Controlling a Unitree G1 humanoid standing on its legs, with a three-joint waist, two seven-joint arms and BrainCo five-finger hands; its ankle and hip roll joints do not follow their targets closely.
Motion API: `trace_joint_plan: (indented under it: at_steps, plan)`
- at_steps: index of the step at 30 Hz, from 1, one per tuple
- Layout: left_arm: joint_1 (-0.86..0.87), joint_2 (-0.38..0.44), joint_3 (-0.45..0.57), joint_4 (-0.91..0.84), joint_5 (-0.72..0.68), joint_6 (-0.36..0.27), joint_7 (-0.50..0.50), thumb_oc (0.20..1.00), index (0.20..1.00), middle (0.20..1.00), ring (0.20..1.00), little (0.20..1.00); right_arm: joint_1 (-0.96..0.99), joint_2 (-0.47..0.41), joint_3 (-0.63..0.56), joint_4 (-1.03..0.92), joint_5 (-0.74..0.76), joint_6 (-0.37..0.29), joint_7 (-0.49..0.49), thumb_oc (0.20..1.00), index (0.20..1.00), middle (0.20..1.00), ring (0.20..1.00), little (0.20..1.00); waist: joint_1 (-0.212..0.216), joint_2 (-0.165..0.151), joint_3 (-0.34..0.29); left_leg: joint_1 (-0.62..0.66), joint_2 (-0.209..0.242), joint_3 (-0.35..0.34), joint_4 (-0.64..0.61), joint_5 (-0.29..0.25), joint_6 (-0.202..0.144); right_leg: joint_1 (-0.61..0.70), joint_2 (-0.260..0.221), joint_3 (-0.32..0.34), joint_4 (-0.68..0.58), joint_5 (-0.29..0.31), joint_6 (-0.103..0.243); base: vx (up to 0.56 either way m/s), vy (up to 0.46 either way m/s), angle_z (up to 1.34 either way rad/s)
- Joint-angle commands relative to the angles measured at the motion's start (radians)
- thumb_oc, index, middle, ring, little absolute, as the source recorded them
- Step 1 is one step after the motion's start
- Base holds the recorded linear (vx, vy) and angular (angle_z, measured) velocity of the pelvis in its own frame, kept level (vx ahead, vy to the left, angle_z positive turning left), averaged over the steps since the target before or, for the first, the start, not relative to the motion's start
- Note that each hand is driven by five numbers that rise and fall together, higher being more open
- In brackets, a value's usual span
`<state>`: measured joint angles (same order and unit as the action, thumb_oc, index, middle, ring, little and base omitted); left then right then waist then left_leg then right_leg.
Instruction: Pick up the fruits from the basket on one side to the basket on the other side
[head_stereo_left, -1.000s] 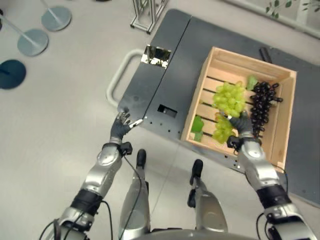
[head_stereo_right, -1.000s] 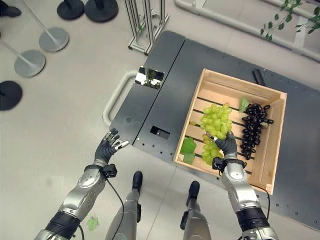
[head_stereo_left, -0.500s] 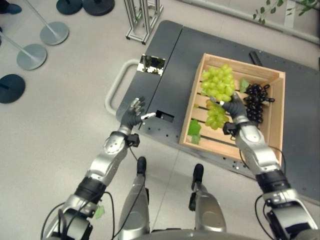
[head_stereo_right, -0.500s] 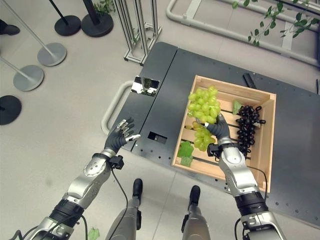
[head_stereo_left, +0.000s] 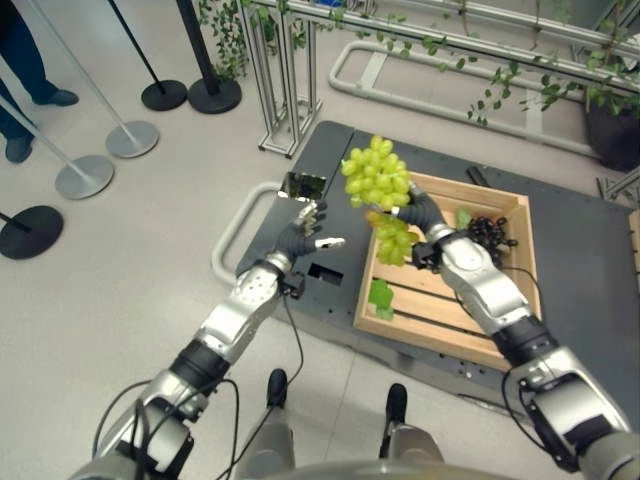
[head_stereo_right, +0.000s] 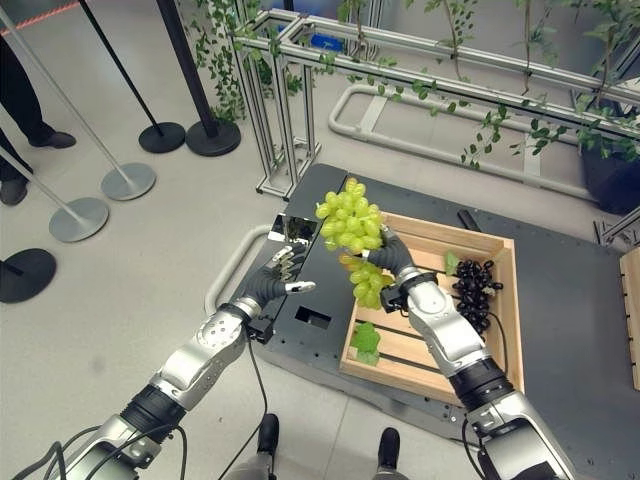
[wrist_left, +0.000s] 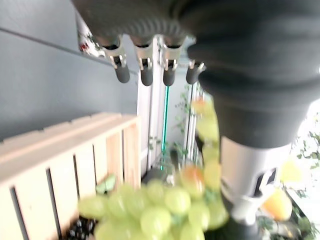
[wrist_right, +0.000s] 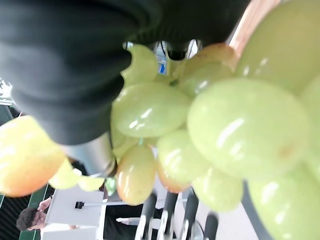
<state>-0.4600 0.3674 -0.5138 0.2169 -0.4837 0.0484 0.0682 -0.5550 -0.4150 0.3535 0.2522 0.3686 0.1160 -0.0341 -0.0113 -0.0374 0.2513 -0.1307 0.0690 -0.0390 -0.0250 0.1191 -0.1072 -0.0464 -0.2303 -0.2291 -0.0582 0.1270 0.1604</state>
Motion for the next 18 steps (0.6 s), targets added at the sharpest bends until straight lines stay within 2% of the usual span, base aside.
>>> trace_joint_plan:
  at_steps: [1, 6, 18]
  plan:
    - [-0.094, -0.048, -0.032, 0.077, 0.039, -0.041, 0.015, 1.0, 1.0, 1.0, 1.0, 1.0, -0.147, 0.025, 0.034, 0.033, -0.012, -0.049, -0.018, 0.2, 0.2, 0.2, 0.2, 0.2, 0.01, -0.026, -0.073, 0.003, -0.064, 0.035, 0.058, -0.16, 0.037, -0.002, -0.046, -0.017, 0.168, -0.206, 0.045, 0.0, 0.0, 0.0]
    - [-0.135, -0.107, -0.068, 0.138, -0.023, -0.049, 0.047, 1.0, 1.0, 1.0, 1.0, 1.0, -0.184, 0.092, 0.089, 0.076, -0.027, -0.043, -0.035, 0.2, 0.2, 0.2, 0.2, 0.2, 0.01, -0.024, -0.091, 0.01, -0.062, 0.033, 0.057, -0.16, 0.036, 0.009, -0.043, -0.021, 0.164, -0.205, 0.043, 0.0, 0.0, 0.0]
    - [-0.128, -0.173, -0.092, 0.198, -0.14, -0.046, 0.071, 1.0, 1.0, 1.0, 1.0, 1.0, -0.192, 0.191, 0.127, 0.094, 0.018, -0.042, -0.059, 0.2, 0.2, 0.2, 0.2, 0.2, 0.011, -0.02, -0.119, 0.027, -0.065, 0.034, 0.058, -0.166, 0.038, 0.037, -0.045, -0.025, 0.156, -0.203, 0.043, 0.0, 0.0, 0.0]
